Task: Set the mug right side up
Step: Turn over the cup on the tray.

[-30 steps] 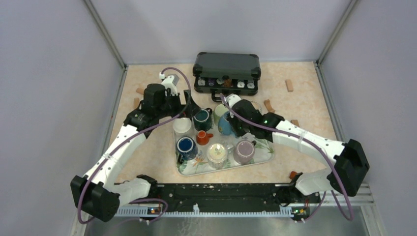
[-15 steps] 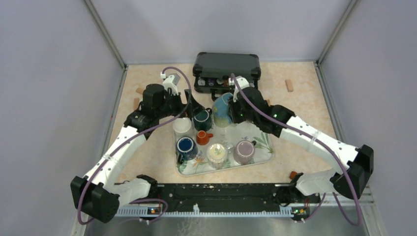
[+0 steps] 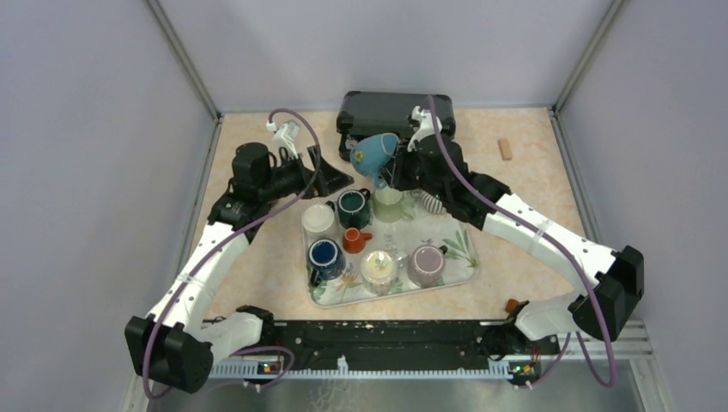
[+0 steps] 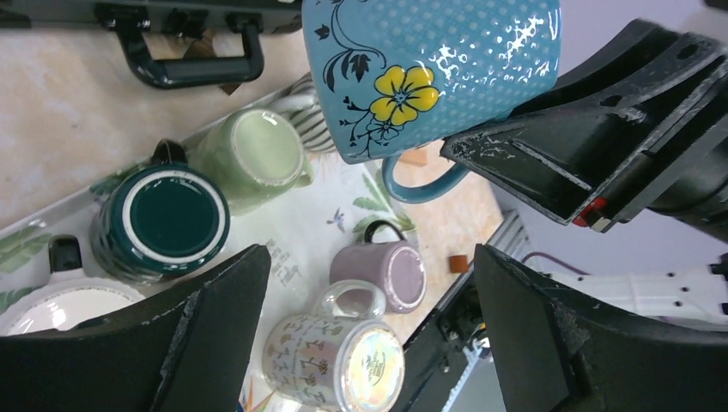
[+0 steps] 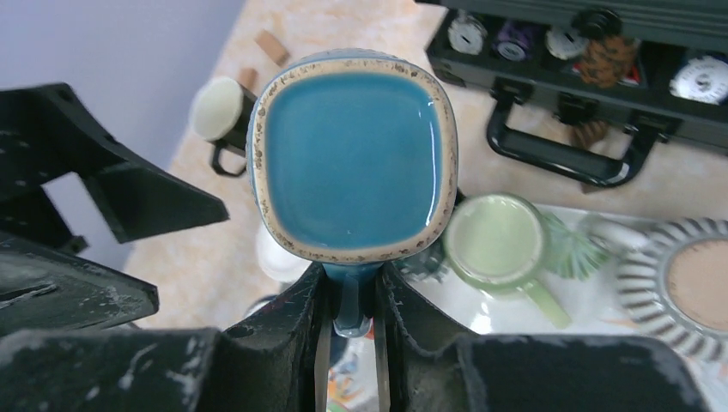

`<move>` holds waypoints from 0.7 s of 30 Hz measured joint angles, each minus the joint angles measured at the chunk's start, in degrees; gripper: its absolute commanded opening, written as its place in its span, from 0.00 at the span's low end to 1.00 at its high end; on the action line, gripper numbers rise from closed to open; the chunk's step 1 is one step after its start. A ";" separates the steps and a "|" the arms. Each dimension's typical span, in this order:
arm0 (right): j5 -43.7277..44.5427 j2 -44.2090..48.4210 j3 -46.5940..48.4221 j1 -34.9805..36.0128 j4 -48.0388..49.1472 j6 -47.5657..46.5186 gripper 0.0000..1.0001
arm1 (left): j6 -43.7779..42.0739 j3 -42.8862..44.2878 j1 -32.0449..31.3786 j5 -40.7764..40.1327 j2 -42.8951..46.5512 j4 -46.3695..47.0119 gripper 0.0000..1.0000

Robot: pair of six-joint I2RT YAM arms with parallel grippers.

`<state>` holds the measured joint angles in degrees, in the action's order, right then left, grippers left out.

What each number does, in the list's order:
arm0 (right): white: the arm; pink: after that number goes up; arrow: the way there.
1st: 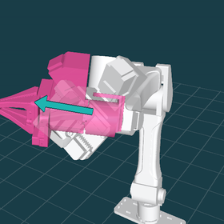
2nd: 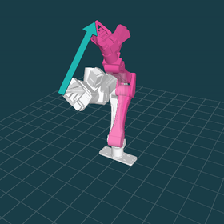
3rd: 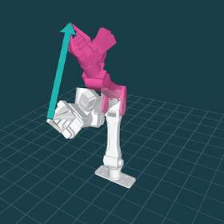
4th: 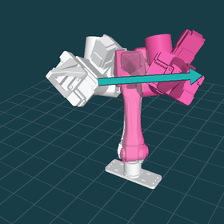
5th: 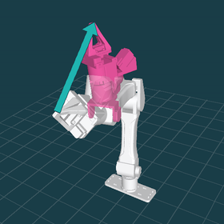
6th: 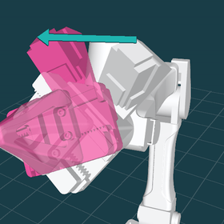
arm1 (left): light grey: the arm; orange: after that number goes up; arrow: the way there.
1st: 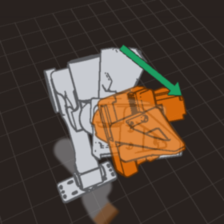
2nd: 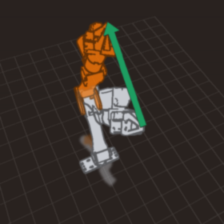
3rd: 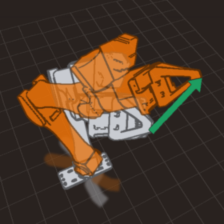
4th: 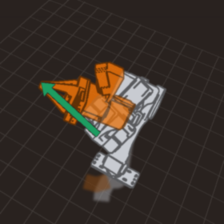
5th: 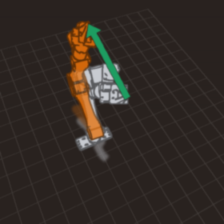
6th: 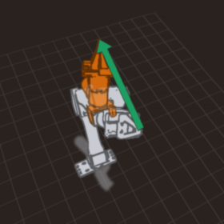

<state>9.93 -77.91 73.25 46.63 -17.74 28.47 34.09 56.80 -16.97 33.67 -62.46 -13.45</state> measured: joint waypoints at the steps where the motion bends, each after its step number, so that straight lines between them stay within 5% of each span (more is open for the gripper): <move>1: -0.37 0.00 0.00 -0.07 1.31 0.83 0.00 | 0.72 -0.09 0.94 1.31 0.17 0.81 0.94; 13: -8.50 0.00 -1.29 -0.74 21.22 11.47 0.00 | 13.40 -3.80 6.93 15.61 0.68 15.43 0.84; 21: -14.45 -0.72 -3.48 -1.38 31.45 18.36 0.00 | 26.71 -7.08 7.13 21.20 -0.37 33.03 0.75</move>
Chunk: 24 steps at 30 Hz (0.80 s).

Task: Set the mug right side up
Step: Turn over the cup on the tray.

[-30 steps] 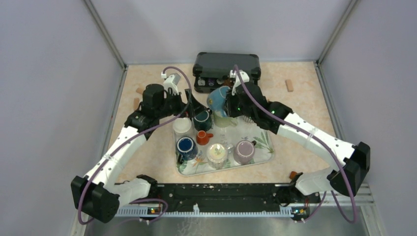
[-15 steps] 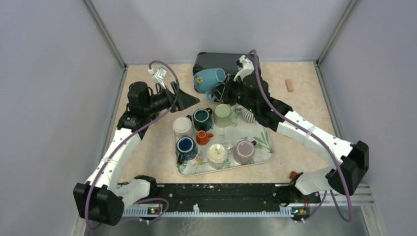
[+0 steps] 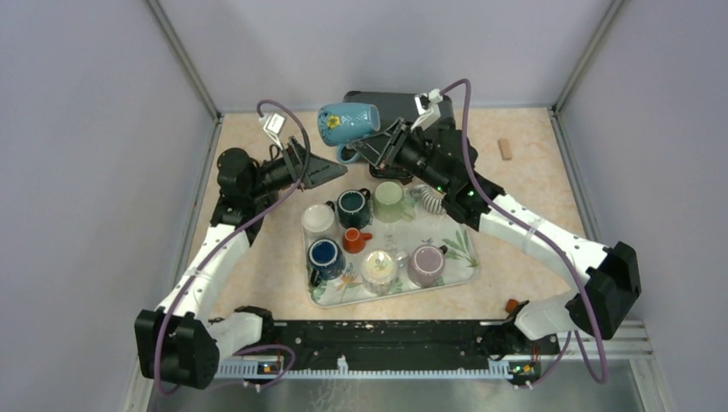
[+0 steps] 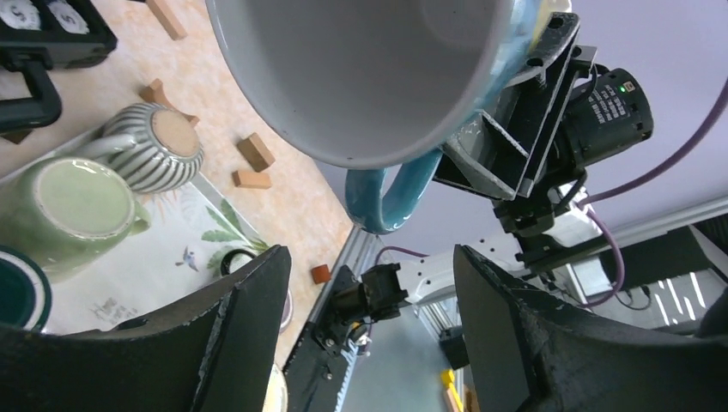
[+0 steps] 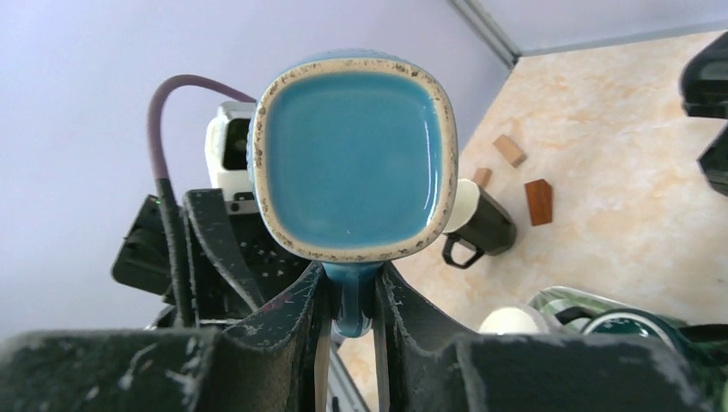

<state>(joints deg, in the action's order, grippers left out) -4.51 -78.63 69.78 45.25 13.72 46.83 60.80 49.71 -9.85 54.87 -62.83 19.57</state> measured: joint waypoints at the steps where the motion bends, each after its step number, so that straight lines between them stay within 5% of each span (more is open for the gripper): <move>1: -0.55 -0.22 -0.09 -0.02 0.72 0.46 0.00 | 1.25 -0.35 0.00 0.26 -0.28 1.49 0.73; 15: -5.05 -2.27 -1.18 -0.07 9.38 6.36 0.00 | 15.96 -2.43 0.04 0.33 -2.19 19.69 0.52; 24: -5.25 -2.93 -1.62 -0.07 12.07 7.87 0.00 | 18.73 -2.47 0.04 -0.96 -2.91 22.71 0.45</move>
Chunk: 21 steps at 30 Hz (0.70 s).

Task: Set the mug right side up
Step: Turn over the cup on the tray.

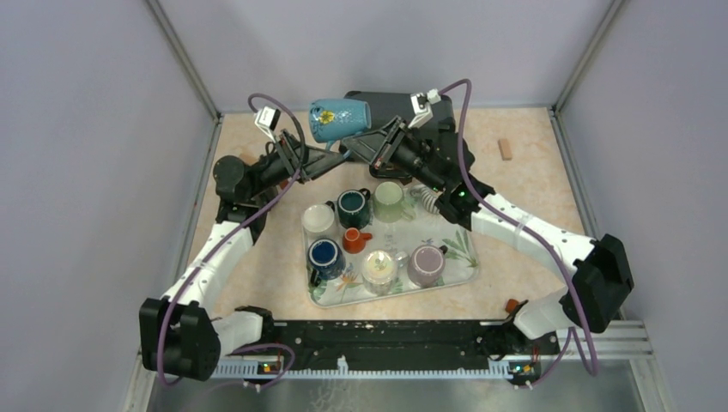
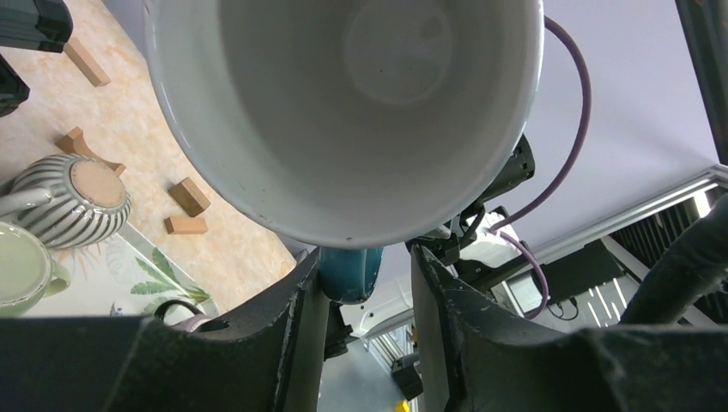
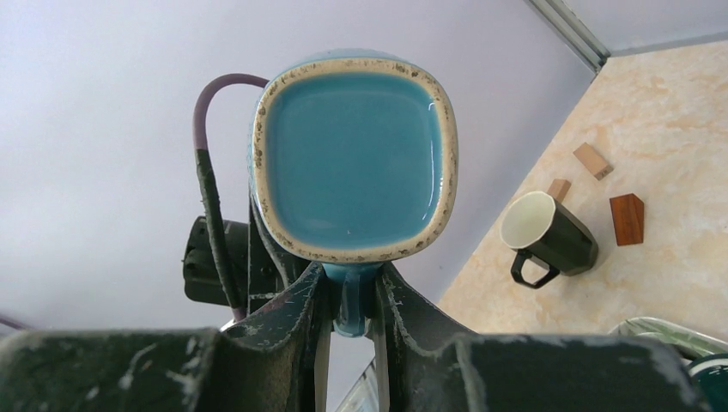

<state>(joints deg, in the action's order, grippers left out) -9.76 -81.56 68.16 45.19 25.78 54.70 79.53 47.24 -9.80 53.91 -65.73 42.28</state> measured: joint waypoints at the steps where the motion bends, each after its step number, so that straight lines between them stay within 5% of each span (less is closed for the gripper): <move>1: 0.00 -0.13 -0.07 0.00 0.37 0.11 0.00 | 0.07 0.00 0.00 -0.11 -0.09 0.24 0.45; 21: 1.11 -0.96 -1.18 1.09 2.29 0.42 0.00 | 1.66 -0.46 -0.50 -2.43 -1.90 1.62 0.30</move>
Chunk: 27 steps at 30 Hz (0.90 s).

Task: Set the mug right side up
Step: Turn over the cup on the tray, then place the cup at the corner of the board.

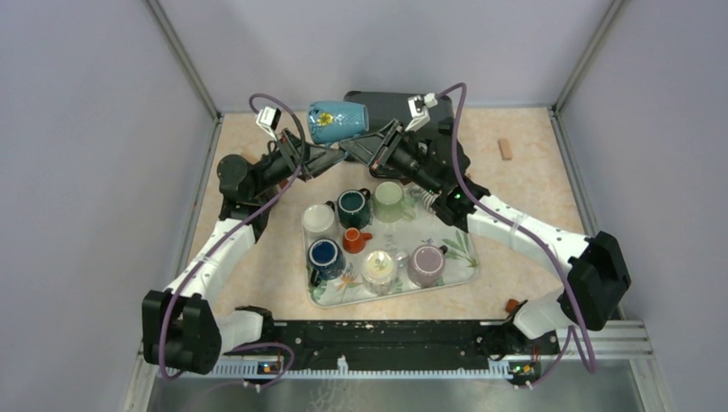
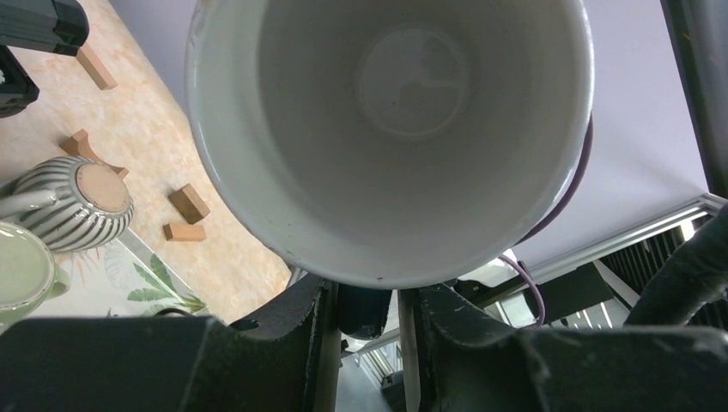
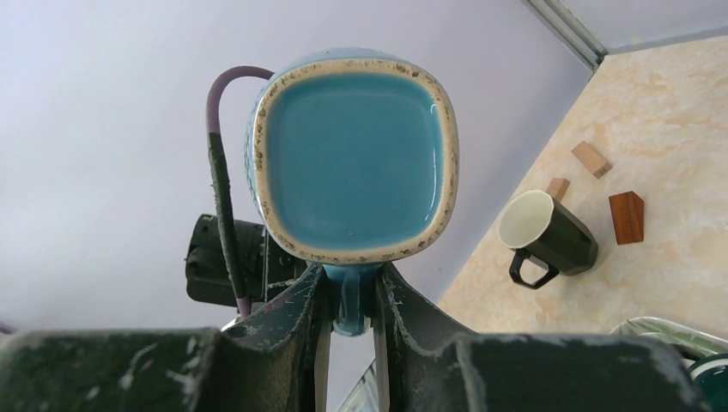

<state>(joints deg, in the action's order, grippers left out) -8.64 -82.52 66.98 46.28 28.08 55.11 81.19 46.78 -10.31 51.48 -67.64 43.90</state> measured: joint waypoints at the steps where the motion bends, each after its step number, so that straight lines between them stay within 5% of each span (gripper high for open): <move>1: 0.26 -0.11 -0.02 0.04 0.13 0.02 0.00 | 0.15 0.00 0.02 -0.07 -0.09 0.04 0.27; 8: 0.96 -0.20 -0.63 0.07 1.09 0.48 0.00 | -0.04 -0.04 0.07 -0.35 -0.15 1.18 0.00; 14: 1.07 -0.37 -0.63 0.09 1.05 0.42 0.01 | -1.51 -0.09 0.09 -0.48 -0.13 0.70 0.00; 22: 2.03 -0.42 -0.66 0.15 -1.84 -1.53 0.46 | -5.66 -0.09 -0.22 -1.51 0.63 -3.82 0.00; 27: 3.02 -0.39 -0.68 0.44 -4.07 -3.91 0.60 | -8.94 -0.09 -0.37 -3.17 0.85 -9.62 0.00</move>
<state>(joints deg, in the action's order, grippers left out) -5.63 -82.91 66.30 46.72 24.01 51.20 72.25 46.70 -10.68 48.31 -66.78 34.28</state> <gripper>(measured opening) 0.534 0.259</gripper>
